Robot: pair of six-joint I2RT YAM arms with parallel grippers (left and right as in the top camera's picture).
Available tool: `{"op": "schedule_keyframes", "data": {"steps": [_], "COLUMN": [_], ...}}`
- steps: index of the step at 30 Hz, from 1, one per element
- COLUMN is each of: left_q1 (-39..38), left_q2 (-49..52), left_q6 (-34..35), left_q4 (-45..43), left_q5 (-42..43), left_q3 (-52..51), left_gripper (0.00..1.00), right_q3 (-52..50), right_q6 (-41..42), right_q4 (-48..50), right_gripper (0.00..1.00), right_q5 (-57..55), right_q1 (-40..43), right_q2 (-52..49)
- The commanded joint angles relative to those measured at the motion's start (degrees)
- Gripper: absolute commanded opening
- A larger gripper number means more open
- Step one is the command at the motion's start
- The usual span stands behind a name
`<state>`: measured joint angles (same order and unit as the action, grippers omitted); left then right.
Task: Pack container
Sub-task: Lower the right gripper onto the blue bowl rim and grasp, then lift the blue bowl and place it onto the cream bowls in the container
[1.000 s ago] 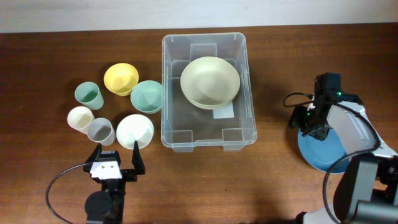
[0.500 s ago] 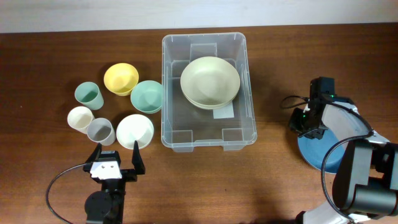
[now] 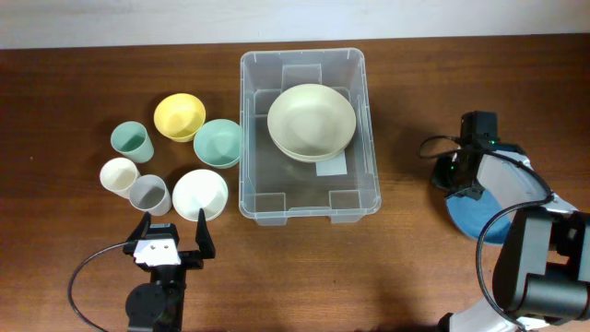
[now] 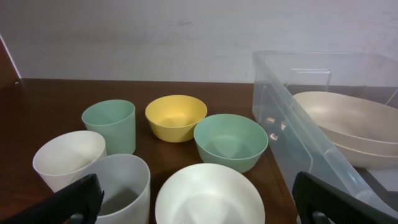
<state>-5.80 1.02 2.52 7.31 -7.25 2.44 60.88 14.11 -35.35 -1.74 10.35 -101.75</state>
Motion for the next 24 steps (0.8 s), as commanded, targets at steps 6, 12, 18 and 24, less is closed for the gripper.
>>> {"op": "schedule_keyframes", "data": {"steps": [6,12,18,24], "left_q1": [0.35,0.35,0.35,0.35], "left_q2": [-0.02,-0.02,-0.02,-0.02], "left_q6": [-1.09,-1.09,-1.09,-1.09], "left_q4": [-0.20,-0.20,-0.20,-0.20], "left_q5": [0.63,0.63,0.63,0.63], "left_q3": [-0.52,-0.52,-0.52,-0.52], "left_gripper": [1.00,1.00,0.99,0.99], "right_q3": [0.22,1.86,3.30,5.18], "right_q6": [-10.95,-16.41,-24.39,-31.63], "right_q4": [12.04,19.30,21.51,21.53], "right_gripper": [0.04,0.04,0.04,0.04], "right_q5": [4.98,5.92,6.69,7.56], "right_q1": [-0.33,-0.33,-0.48,-2.80], "right_q2": [-0.63,-0.63,-0.63,-0.61]}}
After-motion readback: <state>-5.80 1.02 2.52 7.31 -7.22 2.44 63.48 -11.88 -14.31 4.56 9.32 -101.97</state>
